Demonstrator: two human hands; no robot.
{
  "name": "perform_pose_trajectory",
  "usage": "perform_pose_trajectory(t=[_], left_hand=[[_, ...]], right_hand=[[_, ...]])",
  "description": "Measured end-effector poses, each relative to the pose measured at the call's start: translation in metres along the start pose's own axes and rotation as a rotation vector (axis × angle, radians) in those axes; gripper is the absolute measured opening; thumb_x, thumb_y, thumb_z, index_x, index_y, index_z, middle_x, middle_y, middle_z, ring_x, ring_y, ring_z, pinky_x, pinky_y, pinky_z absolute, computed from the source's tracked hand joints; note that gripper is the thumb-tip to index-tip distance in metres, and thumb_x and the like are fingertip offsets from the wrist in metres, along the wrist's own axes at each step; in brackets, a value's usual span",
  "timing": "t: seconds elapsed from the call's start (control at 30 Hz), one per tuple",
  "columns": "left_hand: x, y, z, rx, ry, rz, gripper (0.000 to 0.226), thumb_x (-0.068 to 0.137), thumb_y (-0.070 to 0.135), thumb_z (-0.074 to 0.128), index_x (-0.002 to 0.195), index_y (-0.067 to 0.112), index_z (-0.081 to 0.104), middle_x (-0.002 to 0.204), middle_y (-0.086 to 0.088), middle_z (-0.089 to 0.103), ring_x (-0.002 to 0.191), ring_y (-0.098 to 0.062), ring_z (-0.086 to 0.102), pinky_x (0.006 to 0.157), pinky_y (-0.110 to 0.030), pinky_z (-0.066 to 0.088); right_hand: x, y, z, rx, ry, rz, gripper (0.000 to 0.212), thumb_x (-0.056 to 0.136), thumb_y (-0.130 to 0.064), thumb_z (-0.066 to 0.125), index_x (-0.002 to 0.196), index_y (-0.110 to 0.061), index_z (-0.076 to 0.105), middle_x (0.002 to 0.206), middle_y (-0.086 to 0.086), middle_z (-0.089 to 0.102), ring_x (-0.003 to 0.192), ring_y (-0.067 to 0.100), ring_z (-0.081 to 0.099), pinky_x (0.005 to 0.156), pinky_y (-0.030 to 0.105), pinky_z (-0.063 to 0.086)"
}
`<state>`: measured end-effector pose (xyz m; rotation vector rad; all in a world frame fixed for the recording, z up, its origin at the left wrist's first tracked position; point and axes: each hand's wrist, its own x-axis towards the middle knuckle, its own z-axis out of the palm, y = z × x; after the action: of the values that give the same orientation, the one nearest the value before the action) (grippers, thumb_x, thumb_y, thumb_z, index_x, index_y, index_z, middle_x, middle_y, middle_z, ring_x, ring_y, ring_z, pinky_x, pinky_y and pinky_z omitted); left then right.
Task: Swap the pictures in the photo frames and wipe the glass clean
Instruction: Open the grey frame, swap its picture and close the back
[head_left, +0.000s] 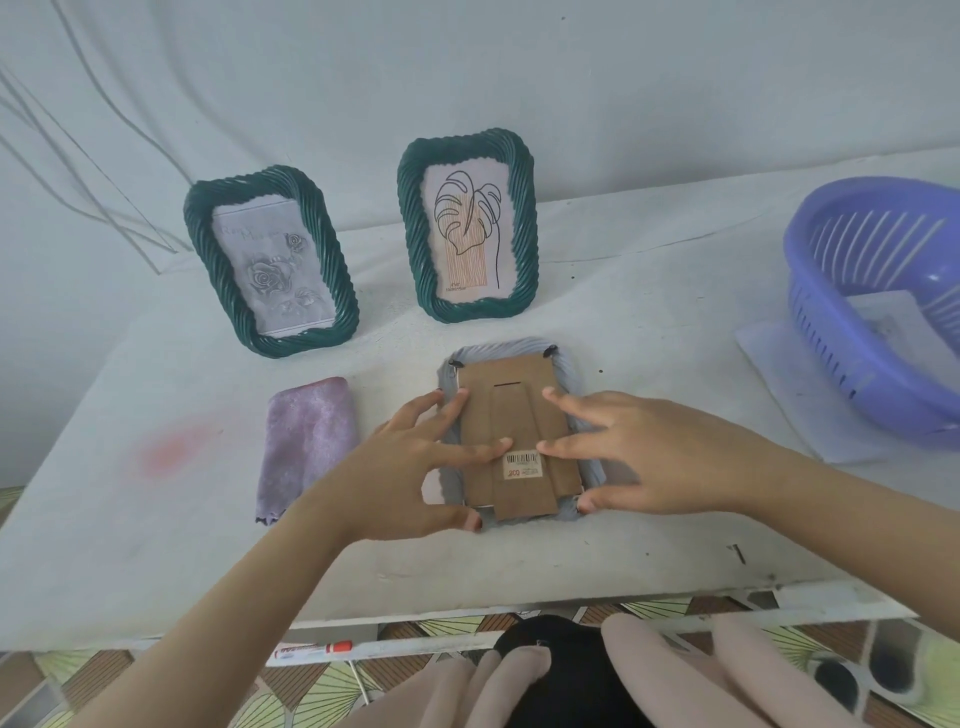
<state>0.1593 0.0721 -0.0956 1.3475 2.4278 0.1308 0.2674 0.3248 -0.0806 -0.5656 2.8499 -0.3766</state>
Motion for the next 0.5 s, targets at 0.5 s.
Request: perform_pose_trajectory(t=[0.5], left_hand=[[-0.003, 0.002, 0.013, 0.079, 0.174, 0.029, 0.047, 0.09, 0.052, 0.03, 0.137, 0.054, 0.023, 0.15, -0.016, 0.029, 0.134, -0.042, 0.032, 0.105, -0.05, 0.034]], right_hand=[[-0.002, -0.005, 0.043, -0.145, 0.282, 0.014, 0.041, 0.092, -0.037, 0.035, 0.125, -0.021, 0.053, 0.142, 0.019, 0.043, 0.124, 0.032, 0.05, 0.081, 0.035, 0.05]])
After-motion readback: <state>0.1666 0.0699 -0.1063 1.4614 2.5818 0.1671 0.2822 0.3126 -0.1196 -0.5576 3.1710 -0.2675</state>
